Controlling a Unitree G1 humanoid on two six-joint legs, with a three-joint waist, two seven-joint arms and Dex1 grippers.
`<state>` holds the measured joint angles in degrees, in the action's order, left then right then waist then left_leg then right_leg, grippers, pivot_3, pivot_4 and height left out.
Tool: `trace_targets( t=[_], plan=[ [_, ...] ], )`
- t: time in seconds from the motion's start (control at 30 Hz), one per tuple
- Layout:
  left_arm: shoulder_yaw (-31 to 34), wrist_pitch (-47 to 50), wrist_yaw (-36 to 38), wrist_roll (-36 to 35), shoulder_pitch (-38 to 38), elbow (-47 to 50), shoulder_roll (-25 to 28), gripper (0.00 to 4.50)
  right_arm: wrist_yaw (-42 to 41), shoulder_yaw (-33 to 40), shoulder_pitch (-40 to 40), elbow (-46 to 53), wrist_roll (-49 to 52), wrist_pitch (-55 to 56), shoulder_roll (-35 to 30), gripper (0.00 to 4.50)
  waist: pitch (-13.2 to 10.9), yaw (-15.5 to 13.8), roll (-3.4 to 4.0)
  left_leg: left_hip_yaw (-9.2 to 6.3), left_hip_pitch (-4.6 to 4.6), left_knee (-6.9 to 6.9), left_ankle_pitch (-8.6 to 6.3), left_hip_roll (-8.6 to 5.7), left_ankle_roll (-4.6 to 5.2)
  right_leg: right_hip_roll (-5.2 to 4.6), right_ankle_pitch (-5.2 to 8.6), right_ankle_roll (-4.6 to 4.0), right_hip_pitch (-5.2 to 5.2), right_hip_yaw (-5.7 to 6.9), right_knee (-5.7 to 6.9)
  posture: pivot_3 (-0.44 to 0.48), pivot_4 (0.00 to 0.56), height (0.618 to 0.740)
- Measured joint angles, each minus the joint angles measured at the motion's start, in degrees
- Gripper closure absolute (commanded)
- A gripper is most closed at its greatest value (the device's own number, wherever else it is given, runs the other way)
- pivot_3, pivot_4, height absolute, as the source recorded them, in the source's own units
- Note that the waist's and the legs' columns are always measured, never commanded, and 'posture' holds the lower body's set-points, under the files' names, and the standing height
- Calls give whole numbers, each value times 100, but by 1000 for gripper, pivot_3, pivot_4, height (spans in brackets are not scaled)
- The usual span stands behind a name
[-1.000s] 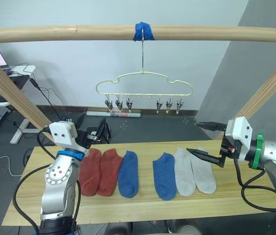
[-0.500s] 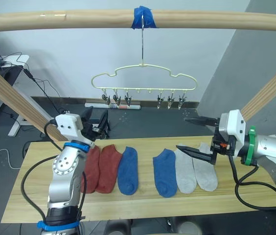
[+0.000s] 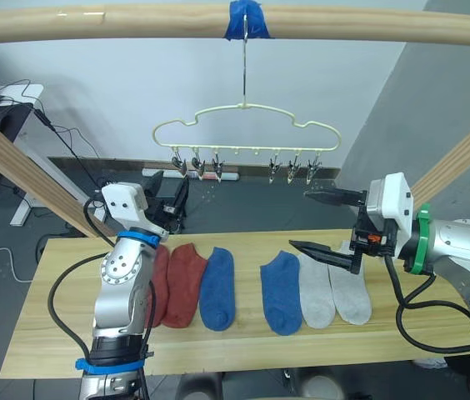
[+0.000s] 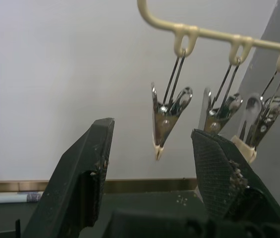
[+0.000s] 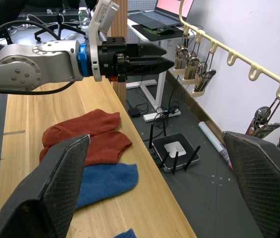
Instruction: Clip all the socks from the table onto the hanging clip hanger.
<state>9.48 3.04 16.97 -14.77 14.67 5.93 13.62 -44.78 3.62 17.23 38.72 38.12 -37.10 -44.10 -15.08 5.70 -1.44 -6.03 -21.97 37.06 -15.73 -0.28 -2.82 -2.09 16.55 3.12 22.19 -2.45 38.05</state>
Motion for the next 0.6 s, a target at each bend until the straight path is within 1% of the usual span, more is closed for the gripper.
trace_targets(
  t=[0.1,0.33,0.6],
  plan=[
    [2,2,-7,-8,196,-100,12,1779,23,-52,170,6,107,-51,29,0,-9,24,2,1,0,0,0,0,0,0,0,0,0,-1,0,-265,287,740],
    [5,2,-25,-13,260,-205,12,1779,1,-145,453,6,209,-107,62,0,-44,78,3,0,-4,-1,0,1,0,0,0,0,4,1,-2,-266,286,740],
    [20,-3,-30,-30,396,-234,13,1779,-17,-180,475,-24,202,-97,76,0,-48,78,1,0,-5,-1,0,0,0,-1,0,0,5,1,-2,-266,284,740]
  ],
)
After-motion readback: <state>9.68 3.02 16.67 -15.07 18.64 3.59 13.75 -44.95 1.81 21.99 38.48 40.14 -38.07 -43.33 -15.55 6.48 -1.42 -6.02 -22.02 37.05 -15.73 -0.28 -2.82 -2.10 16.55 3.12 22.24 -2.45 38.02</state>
